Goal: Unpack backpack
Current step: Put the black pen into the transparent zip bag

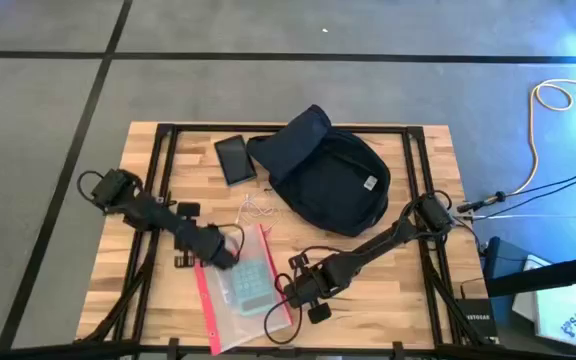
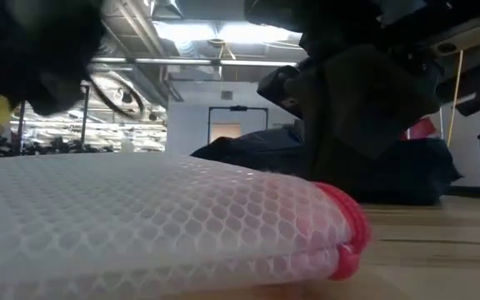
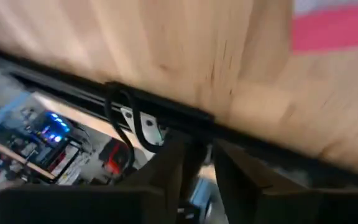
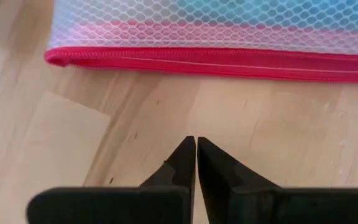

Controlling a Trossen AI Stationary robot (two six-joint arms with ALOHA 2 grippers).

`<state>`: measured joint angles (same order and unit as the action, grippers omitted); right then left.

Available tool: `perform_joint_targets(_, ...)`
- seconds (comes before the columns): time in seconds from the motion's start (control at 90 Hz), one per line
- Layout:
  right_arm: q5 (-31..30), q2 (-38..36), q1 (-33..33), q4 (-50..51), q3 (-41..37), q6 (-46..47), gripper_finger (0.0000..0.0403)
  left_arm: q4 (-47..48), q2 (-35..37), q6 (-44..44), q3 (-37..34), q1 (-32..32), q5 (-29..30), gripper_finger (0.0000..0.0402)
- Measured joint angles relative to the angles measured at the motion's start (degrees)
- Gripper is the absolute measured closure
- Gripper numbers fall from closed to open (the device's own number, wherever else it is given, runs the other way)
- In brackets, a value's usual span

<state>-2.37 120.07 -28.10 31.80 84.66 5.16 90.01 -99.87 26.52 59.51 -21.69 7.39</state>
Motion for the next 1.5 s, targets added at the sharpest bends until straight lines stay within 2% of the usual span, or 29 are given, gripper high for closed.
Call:
perform_joint_targets(0.078,0.2,0.0,0.4,0.2,0.0,-0.8,0.0402,0.1,-0.1,-4.8,-1.2,6.1,-3.9,0.0319)
perform_joint_targets(0.222,6.1,0.0,1.4,0.2,0.0,-0.7,0.0402,0.1,-0.1,-5.1,-3.3,16.2,-3.5,0.0326)
perform_joint_targets(0.344,7.5,0.0,1.6,0.2,0.0,-1.2,0.0402,0.0,-0.1,-7.6,-3.9,24.0,-5.9,0.0332)
perform_joint_targets(0.422,7.6,0.0,1.7,0.2,0.0,-1.3,0.0402,0.0,-0.1,-10.1,-3.9,28.2,-5.5,0.0336)
perform_joint_targets(0.533,7.7,0.0,1.9,0.2,0.0,-1.1,0.0402,-0.5,-0.6,-13.5,-3.9,34.0,-2.1,0.0344)
perform_joint_targets(0.744,7.8,0.0,1.9,0.3,0.0,-1.1,0.0402,-3.3,-0.7,-16.2,-7.2,44.1,-3.5,0.0362)
perform_joint_targets(0.822,8.0,0.0,1.9,1.3,0.0,-1.1,0.0402,-6.7,-0.7,-17.4,-10.1,46.1,-3.5,0.0366)
perform_joint_targets(0.944,8.0,0.0,1.9,3.9,0.0,-1.1,0.0402,-8.1,-0.7,-18.9,-14.2,48.1,-0.1,0.0367)
perform_joint_targets(1.189,7.5,0.0,2.3,4.0,0.0,-1.4,0.0402,-8.5,-1.5,-19.3,-13.7,50.4,-0.6,0.0367)
perform_joint_targets(1.322,7.5,0.0,2.3,5.2,0.0,-1.4,0.0402,-8.4,-2.7,-18.6,-13.7,51.1,1.3,0.0380)
perform_joint_targets(1.5,7.2,0.0,2.2,5.3,0.0,-1.6,0.0402,-8.5,-3.7,-17.6,-14.0,51.2,-1.9,0.0400)
